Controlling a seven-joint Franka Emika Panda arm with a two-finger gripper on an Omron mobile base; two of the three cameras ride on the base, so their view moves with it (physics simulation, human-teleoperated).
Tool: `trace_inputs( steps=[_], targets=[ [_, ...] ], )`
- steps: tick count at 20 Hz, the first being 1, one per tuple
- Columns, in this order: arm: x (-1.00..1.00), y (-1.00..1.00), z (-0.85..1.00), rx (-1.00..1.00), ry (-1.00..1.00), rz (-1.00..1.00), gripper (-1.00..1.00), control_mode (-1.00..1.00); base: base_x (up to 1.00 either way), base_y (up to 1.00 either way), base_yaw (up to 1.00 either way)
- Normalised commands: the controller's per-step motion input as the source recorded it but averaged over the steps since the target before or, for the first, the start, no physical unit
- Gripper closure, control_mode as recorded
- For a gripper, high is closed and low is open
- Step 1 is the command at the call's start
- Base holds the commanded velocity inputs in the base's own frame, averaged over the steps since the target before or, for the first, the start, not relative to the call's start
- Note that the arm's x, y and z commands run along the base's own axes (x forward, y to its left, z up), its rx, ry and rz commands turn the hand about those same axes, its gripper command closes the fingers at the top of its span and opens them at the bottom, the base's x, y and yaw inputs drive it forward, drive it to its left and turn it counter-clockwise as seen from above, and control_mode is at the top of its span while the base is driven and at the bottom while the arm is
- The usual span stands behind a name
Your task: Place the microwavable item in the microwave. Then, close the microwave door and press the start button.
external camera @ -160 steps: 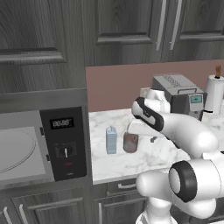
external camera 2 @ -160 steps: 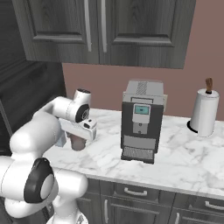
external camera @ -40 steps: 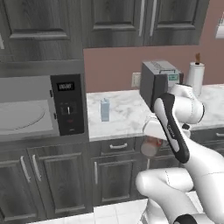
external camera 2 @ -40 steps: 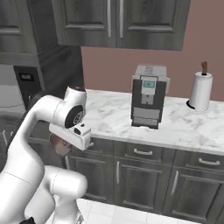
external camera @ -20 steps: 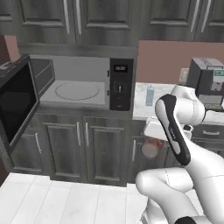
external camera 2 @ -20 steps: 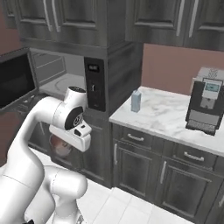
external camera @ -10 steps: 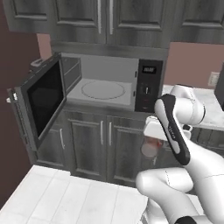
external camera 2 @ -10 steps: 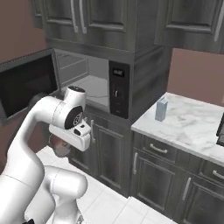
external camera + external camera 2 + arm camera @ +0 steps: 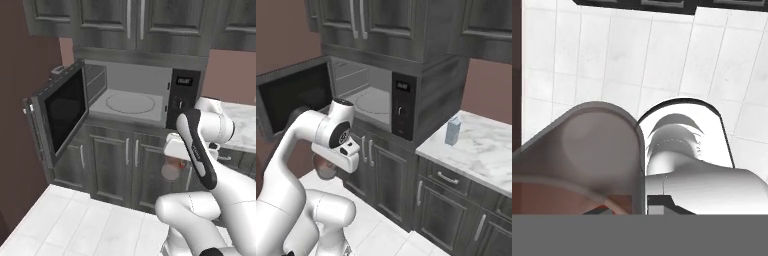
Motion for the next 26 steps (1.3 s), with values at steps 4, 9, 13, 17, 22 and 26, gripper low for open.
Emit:
trace_inputs(
  steps=[4,9,13,17,22,26],
  targets=[
    [0.00,0.00,0.00,0.00,0.00,0.00,1.00,1.00,0.51,0.01,0.20],
    [0.00,0.00,0.00,0.00,0.00,0.00,1.00,1.00,0.29,0.11,0.18],
    [0.00,0.00,0.00,0.00,0.00,0.00,1.00,1.00,0.17,0.30,0.18],
    [0.00,0.00,0.00,0.00,0.00,0.00,1.00,1.00,0.38,0.33,0.15],
    [0.00,0.00,0.00,0.00,0.00,0.00,1.00,1.00,0.59,0.22,0.12],
    [0.00,0.00,0.00,0.00,0.00,0.00,1.00,1.00,0.59,0.04,0.12]
  ],
)
